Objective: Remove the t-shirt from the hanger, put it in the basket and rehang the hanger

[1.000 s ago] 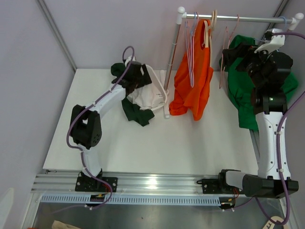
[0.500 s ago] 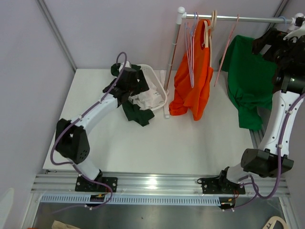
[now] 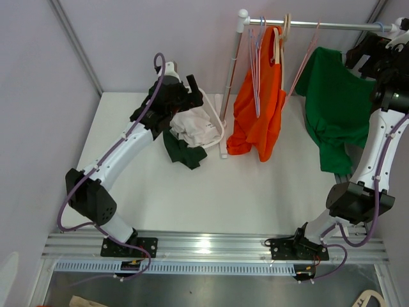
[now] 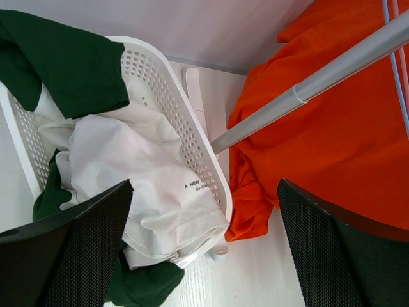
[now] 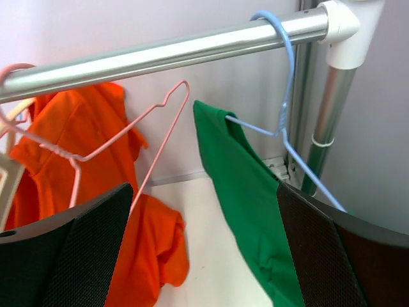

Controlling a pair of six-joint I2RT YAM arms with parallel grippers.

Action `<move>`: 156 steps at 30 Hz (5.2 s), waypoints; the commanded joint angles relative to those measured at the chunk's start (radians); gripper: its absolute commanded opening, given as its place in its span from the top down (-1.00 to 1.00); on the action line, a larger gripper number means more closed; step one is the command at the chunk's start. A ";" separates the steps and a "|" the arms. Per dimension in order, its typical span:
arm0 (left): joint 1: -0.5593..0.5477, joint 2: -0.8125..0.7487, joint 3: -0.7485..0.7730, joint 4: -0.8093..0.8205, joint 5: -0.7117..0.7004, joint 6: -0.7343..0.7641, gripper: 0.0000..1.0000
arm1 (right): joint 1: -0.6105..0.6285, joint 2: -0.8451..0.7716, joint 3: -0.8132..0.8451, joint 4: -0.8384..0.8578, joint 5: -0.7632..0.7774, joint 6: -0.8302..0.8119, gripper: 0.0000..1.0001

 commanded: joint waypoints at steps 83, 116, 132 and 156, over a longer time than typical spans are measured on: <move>-0.140 -0.438 -0.215 0.190 0.090 0.236 -0.99 | 0.142 -0.342 -0.271 -0.040 0.456 0.255 1.00; -0.918 -0.125 -0.619 1.146 0.109 0.761 -0.99 | 0.282 -0.640 -0.420 -0.339 0.691 0.447 1.00; -0.900 0.076 -0.427 1.112 0.230 0.643 -0.64 | 0.282 -0.665 -0.420 -0.310 0.622 0.438 1.00; -1.116 -0.226 -0.705 0.986 0.097 0.598 0.99 | 0.282 -0.551 -0.399 -0.266 0.610 0.341 1.00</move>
